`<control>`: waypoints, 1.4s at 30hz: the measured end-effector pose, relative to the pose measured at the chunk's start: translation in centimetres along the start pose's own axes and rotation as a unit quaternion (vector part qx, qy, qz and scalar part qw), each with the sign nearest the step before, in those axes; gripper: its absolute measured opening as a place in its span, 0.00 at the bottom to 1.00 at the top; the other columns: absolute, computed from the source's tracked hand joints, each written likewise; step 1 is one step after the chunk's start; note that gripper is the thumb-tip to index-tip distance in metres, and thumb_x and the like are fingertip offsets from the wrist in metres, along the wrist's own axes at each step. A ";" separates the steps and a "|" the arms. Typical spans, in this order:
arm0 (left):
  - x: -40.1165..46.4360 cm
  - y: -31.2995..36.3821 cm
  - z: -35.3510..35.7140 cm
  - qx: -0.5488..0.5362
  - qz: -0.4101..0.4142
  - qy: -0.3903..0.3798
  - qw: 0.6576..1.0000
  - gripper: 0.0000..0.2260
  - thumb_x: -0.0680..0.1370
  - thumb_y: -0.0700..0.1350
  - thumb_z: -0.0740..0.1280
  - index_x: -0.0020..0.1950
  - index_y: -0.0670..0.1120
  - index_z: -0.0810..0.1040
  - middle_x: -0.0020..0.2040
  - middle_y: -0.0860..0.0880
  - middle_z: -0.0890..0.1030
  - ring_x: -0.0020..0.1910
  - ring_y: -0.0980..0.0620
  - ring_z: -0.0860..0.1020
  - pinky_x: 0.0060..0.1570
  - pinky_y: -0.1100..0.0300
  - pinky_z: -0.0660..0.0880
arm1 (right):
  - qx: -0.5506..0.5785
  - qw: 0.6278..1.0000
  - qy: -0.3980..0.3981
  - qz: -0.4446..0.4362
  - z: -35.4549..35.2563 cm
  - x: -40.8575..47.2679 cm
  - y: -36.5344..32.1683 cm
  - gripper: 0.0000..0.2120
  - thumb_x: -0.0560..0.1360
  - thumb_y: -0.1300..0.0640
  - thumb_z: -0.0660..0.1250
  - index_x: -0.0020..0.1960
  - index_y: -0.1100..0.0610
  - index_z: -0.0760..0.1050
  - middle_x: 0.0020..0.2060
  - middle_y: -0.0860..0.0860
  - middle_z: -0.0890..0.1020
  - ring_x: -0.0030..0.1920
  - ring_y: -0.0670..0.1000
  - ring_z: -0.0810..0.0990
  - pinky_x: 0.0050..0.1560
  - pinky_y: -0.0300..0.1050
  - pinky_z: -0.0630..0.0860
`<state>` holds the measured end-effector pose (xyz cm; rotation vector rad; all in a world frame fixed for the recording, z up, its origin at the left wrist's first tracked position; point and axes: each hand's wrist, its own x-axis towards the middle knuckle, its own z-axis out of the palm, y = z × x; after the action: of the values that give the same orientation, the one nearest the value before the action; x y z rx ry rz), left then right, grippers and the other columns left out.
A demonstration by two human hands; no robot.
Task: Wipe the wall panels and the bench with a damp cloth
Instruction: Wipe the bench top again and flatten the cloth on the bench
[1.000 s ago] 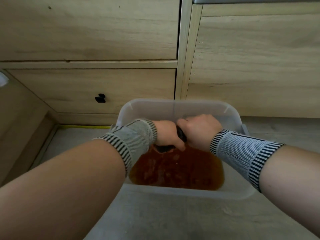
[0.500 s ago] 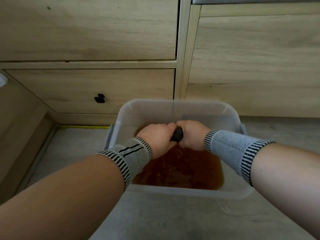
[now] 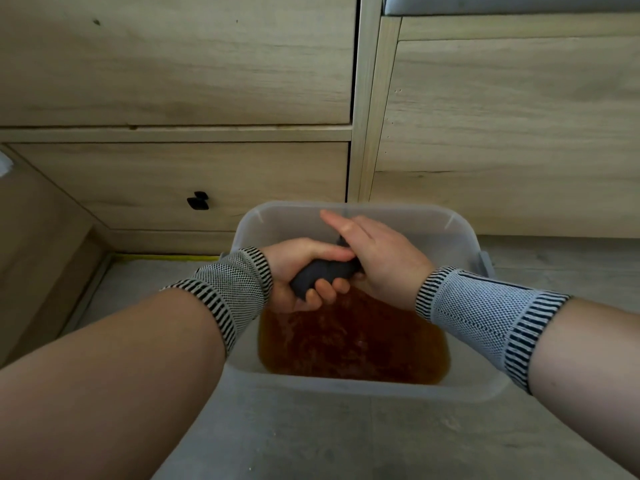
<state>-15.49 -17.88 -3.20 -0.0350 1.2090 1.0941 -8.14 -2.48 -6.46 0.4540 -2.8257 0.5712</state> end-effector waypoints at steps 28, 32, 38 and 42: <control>3.3 -0.4 2.6 0.647 0.166 0.352 0.656 0.16 0.77 0.47 0.68 0.63 0.46 0.71 0.55 0.44 0.80 0.53 0.42 0.80 0.50 0.53 0.76 | -0.119 0.942 -0.231 0.212 -1.9 1.1 -0.9 0.08 0.74 0.56 0.65 0.53 0.54 0.73 0.42 0.54 0.77 0.46 0.59 0.79 0.40 0.47 0.71; 3.1 -0.6 2.1 0.680 0.177 0.363 0.613 0.15 0.77 0.48 0.67 0.61 0.46 0.70 0.54 0.42 0.81 0.52 0.39 0.80 0.46 0.52 0.74 | -0.073 0.941 -0.236 0.232 -1.0 1.5 -0.5 0.05 0.73 0.58 0.66 0.45 0.53 0.69 0.38 0.52 0.77 0.36 0.55 0.75 0.37 0.46 0.72; 2.8 -0.9 1.7 0.705 0.194 0.350 0.586 0.13 0.78 0.48 0.64 0.60 0.46 0.69 0.52 0.43 0.81 0.50 0.39 0.80 0.42 0.54 0.71 | -0.016 0.934 -0.249 0.256 -0.3 1.6 -0.4 0.12 0.73 0.60 0.66 0.34 0.52 0.65 0.31 0.50 0.73 0.30 0.49 0.72 0.31 0.41 0.67; 2.6 -0.8 1.5 0.719 0.192 0.346 0.572 0.13 0.78 0.49 0.65 0.60 0.46 0.69 0.52 0.43 0.81 0.51 0.38 0.80 0.42 0.53 0.70 | 0.018 0.930 -0.246 0.274 0.0 1.6 -0.4 0.07 0.72 0.59 0.69 0.38 0.55 0.71 0.32 0.51 0.75 0.34 0.54 0.75 0.35 0.43 0.69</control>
<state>-13.95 -15.80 -4.92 1.2201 2.6255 0.0513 -9.54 -3.21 -5.88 -0.2521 -3.4454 0.6847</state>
